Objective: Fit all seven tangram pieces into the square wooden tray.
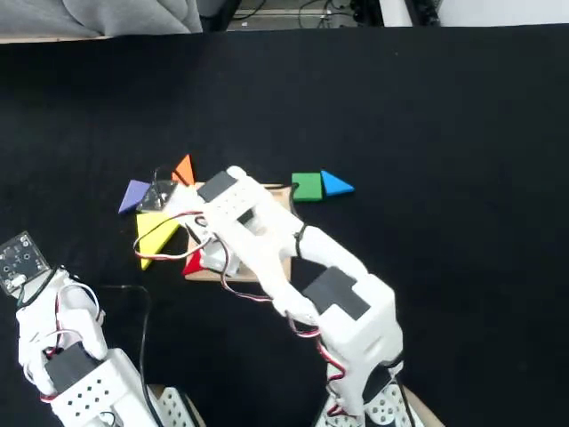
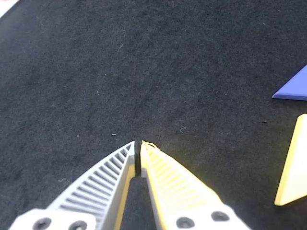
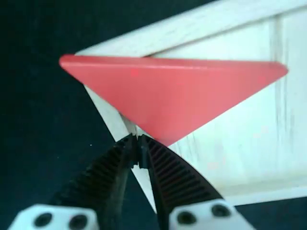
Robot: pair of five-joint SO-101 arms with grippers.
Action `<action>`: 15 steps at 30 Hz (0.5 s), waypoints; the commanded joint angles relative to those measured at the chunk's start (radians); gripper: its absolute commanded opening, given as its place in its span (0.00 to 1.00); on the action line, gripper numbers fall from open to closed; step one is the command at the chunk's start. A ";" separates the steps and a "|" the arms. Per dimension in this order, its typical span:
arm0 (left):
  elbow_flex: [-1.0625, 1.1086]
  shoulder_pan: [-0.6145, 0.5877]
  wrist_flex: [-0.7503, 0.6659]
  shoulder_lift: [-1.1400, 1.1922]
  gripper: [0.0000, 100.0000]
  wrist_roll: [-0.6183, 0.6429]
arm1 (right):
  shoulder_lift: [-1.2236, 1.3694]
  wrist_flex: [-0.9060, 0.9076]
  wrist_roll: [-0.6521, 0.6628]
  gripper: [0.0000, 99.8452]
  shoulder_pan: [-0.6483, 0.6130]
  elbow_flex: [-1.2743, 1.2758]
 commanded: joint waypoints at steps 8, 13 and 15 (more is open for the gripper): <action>0.018 0.007 0.003 -0.011 0.03 -0.003 | 0.171 0.017 0.005 0.01 0.086 -0.315; 0.018 0.007 0.003 -0.011 0.03 -0.003 | 0.176 0.160 0.014 0.01 0.149 -0.501; 0.018 0.007 0.003 -0.011 0.03 -0.003 | 0.176 0.236 0.049 0.01 0.146 -0.542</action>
